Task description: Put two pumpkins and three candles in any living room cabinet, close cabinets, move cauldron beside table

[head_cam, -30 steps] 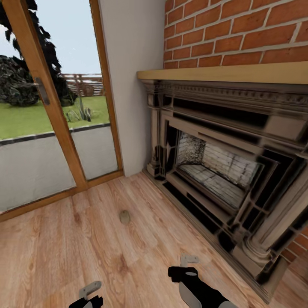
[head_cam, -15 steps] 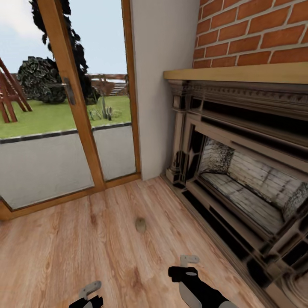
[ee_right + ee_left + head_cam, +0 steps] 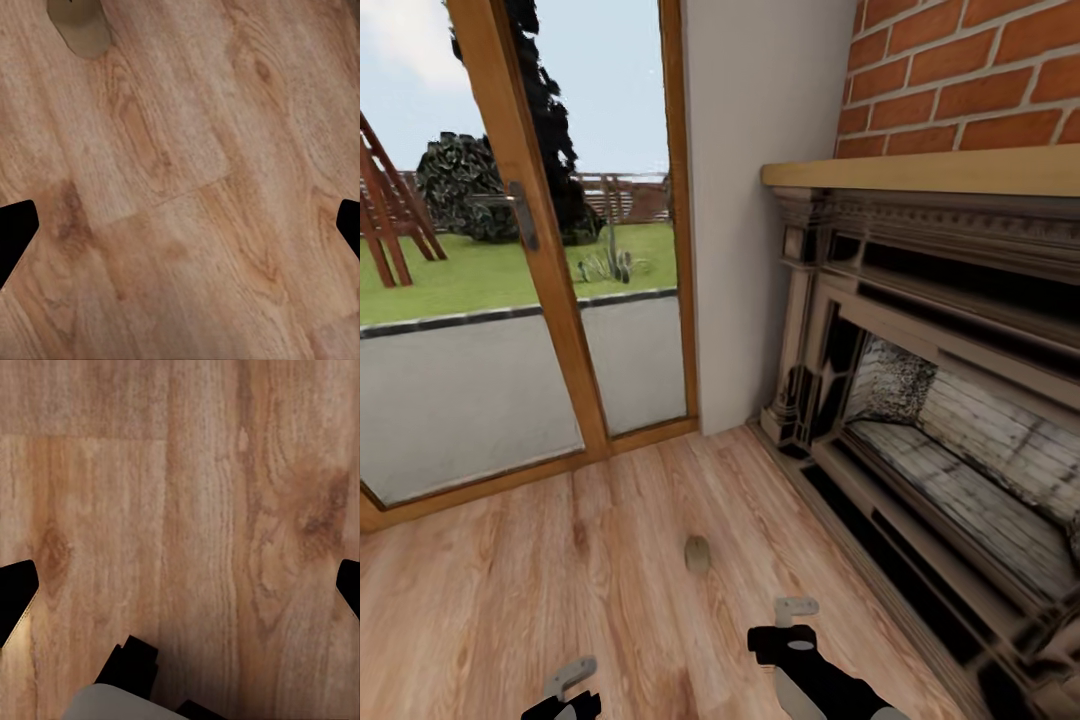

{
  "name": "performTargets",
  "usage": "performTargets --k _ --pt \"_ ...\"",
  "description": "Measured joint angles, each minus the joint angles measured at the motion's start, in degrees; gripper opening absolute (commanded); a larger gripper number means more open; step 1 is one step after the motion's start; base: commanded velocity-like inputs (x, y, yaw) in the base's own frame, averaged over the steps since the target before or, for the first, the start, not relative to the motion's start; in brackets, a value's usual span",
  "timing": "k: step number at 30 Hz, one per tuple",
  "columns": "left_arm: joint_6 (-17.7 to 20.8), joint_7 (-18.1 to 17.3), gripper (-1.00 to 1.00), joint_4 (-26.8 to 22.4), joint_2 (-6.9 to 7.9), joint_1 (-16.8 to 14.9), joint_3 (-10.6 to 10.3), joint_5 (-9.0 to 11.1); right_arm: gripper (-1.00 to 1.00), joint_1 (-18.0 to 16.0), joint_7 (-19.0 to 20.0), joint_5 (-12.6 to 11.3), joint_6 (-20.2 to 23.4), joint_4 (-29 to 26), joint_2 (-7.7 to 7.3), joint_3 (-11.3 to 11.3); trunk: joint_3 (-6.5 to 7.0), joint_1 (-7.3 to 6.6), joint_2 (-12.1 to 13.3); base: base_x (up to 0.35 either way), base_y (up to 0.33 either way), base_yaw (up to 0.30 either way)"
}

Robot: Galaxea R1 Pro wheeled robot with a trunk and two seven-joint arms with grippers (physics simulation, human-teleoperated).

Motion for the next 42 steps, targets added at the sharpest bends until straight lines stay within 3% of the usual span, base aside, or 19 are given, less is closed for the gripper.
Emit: performTargets --k 15,35,42 --pt "0.0 -0.1 1.00 0.2 -0.13 0.0 0.0 -0.1 1.00 0.0 0.0 0.2 0.0 -0.1 0.02 0.4 0.01 0.00 0.0 0.280 0.138 0.010" --pt "-0.1 -0.1 1.00 0.3 -0.26 0.0 -0.1 -0.1 1.00 0.0 0.0 0.3 0.2 -0.3 0.01 0.4 0.46 0.00 0.0 0.281 0.027 0.238" --pt "-0.1 -0.1 1.00 0.3 -0.26 0.0 -0.1 -0.2 1.00 0.0 -0.2 0.3 0.2 -0.5 0.06 0.5 0.52 0.00 0.0 0.327 0.007 0.068"
